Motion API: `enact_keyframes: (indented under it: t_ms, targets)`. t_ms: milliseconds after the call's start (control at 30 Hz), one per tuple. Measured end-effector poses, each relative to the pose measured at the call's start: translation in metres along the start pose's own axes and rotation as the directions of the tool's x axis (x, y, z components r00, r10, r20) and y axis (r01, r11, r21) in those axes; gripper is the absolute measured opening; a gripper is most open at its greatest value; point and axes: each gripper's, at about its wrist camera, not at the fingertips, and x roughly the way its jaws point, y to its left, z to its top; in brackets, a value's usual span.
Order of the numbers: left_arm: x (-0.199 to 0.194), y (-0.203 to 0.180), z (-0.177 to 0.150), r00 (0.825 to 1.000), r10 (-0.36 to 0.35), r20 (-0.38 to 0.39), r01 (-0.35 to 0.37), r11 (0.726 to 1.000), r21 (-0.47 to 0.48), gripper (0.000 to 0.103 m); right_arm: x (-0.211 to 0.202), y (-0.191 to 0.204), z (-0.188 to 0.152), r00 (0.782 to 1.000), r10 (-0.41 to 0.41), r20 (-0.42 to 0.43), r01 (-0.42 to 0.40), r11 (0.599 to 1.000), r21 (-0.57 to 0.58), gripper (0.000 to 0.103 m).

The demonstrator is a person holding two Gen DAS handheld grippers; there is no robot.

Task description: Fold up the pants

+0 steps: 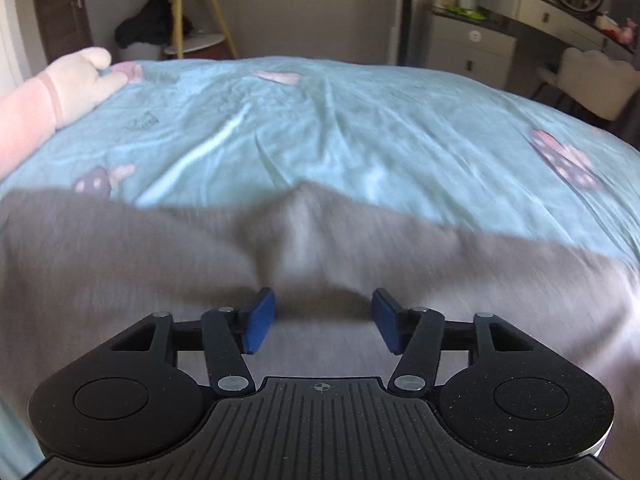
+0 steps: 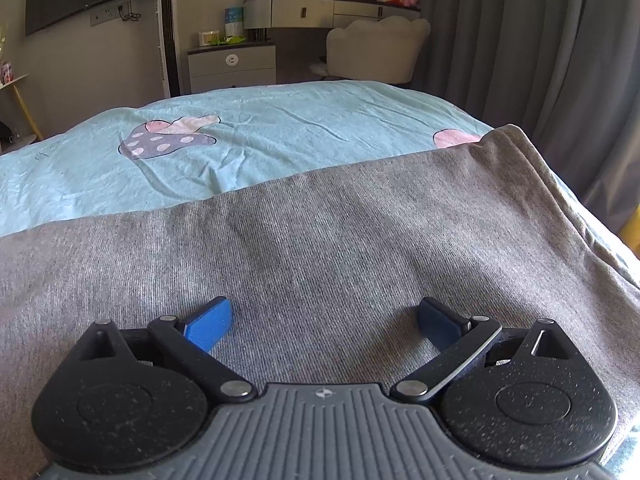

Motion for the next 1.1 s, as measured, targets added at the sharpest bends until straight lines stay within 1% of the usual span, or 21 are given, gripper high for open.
enact_keyframes:
  t_ms: [67,100,167,233,300,333,400,467,500,567,600,633,667,733,767,867,900,967,1000,1067,1100]
  targets:
    - [-0.008,-0.001,-0.026,0.998,-0.041,-0.043,0.041,0.999,-0.012,0.069,-0.005,-0.007,0.003,1.000,0.024,-0.003,-0.024,0.999,0.040,0.099]
    - [-0.009,-0.001,-0.038,0.997,-0.049,-0.061,0.049,0.999,-0.013,0.070,-0.008,-0.013,0.004,0.999,0.042,-0.008,-0.041,0.996,0.075,0.099]
    - [-0.018,-0.006,-0.058,1.000,-0.024,-0.012,0.025,0.999,0.037,0.070,-0.016,-0.029,0.008,0.997,0.071,-0.025,-0.066,0.982,0.176,0.097]
    - [-0.027,-0.011,-0.071,1.000,-0.008,0.010,0.007,0.997,0.075,0.071,-0.027,-0.053,0.011,0.993,0.105,-0.046,-0.086,0.947,0.308,0.087]
    - [-0.035,-0.017,-0.076,0.999,-0.029,0.019,0.027,0.995,0.096,0.071,-0.039,-0.084,0.008,0.990,0.132,-0.050,-0.095,0.886,0.455,0.074]
    - [-0.037,-0.019,-0.077,0.999,-0.044,0.013,0.043,0.994,0.102,0.071,-0.043,-0.100,0.005,0.990,0.133,-0.056,-0.086,0.855,0.512,0.070]
    - [-0.040,-0.024,-0.078,0.998,-0.061,0.003,0.060,0.992,0.107,0.071,-0.046,-0.131,-0.004,0.987,0.137,-0.083,-0.058,0.789,0.611,0.050]
    - [-0.045,-0.027,-0.081,0.995,-0.096,-0.006,0.096,0.991,0.094,0.071,-0.048,-0.163,-0.013,0.979,0.189,-0.083,-0.070,0.683,0.727,0.045]
    - [-0.047,-0.027,-0.084,0.992,-0.123,-0.009,0.123,0.989,0.080,0.071,-0.051,-0.174,-0.015,0.978,0.190,-0.086,-0.064,0.664,0.745,0.044]
    - [-0.051,-0.027,-0.088,0.986,-0.164,-0.017,0.164,0.985,0.056,0.071,-0.065,-0.189,-0.016,0.988,0.109,-0.107,-0.002,0.707,0.708,0.044]
    - [-0.052,-0.025,-0.090,0.983,-0.184,-0.015,0.184,0.982,0.046,0.072,-0.072,-0.199,-0.020,0.990,0.118,-0.083,-0.020,0.686,0.728,0.044]
    - [-0.054,-0.026,-0.091,0.978,-0.208,-0.015,0.208,0.977,0.039,0.072,-0.077,-0.207,-0.024,0.987,0.153,-0.054,-0.062,0.661,0.748,0.045]
    - [-0.055,-0.025,-0.091,0.972,-0.232,-0.016,0.233,0.972,0.030,0.073,-0.080,-0.213,-0.028,0.986,0.161,-0.047,-0.071,0.655,0.752,0.045]
    - [-0.054,-0.025,-0.091,0.963,-0.269,-0.021,0.269,0.963,0.006,0.075,-0.085,-0.223,-0.033,0.988,0.142,-0.053,-0.056,0.671,0.739,0.045]
    - [-0.053,-0.026,-0.091,0.960,-0.279,-0.024,0.279,0.960,-0.003,0.075,-0.085,-0.227,-0.035,0.987,0.151,-0.047,-0.067,0.669,0.741,0.044]
    - [-0.055,-0.029,-0.092,0.958,-0.286,-0.026,0.287,0.958,0.008,0.076,-0.083,-0.236,-0.039,0.984,0.177,-0.030,-0.090,0.630,0.771,0.043]
    - [-0.056,-0.029,-0.092,0.955,-0.295,-0.026,0.296,0.955,0.008,0.076,-0.082,-0.237,-0.039,0.984,0.177,-0.037,-0.082,0.621,0.779,0.040]
    - [-0.058,-0.026,-0.091,0.943,-0.332,-0.029,0.331,0.943,-0.021,0.076,-0.076,-0.238,-0.040,0.984,0.165,-0.062,-0.055,0.622,0.781,0.036]
    - [-0.057,-0.023,-0.092,0.939,-0.344,-0.030,0.342,0.938,-0.045,0.076,-0.072,-0.241,-0.042,0.983,0.172,-0.065,-0.055,0.611,0.790,0.033]
    - [-0.054,-0.019,-0.092,0.933,-0.360,-0.031,0.356,0.931,-0.082,0.076,-0.063,-0.247,-0.048,0.977,0.203,-0.066,-0.061,0.560,0.826,0.028]
    - [-0.054,-0.017,-0.092,0.930,-0.367,-0.029,0.362,0.927,-0.098,0.076,-0.059,-0.250,-0.050,0.975,0.214,-0.055,-0.070,0.535,0.842,0.021]
